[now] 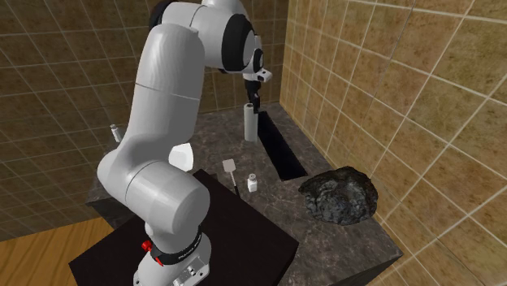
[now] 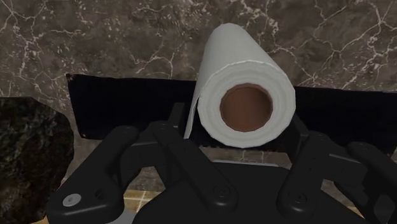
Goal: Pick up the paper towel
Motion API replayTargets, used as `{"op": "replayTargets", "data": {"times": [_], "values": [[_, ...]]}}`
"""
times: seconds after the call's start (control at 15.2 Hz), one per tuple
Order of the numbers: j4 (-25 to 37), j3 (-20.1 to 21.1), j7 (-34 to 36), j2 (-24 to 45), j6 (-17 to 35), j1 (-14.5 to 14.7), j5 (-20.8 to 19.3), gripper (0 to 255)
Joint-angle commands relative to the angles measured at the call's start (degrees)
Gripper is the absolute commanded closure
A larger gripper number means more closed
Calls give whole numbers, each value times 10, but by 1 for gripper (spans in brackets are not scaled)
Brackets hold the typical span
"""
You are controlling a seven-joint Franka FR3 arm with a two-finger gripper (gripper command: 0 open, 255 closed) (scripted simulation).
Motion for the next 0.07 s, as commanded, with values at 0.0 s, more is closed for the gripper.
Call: {"op": "replayTargets", "data": {"times": [0.0], "values": [[4, 0, -1, 0, -4, 0, 1, 255]]}}
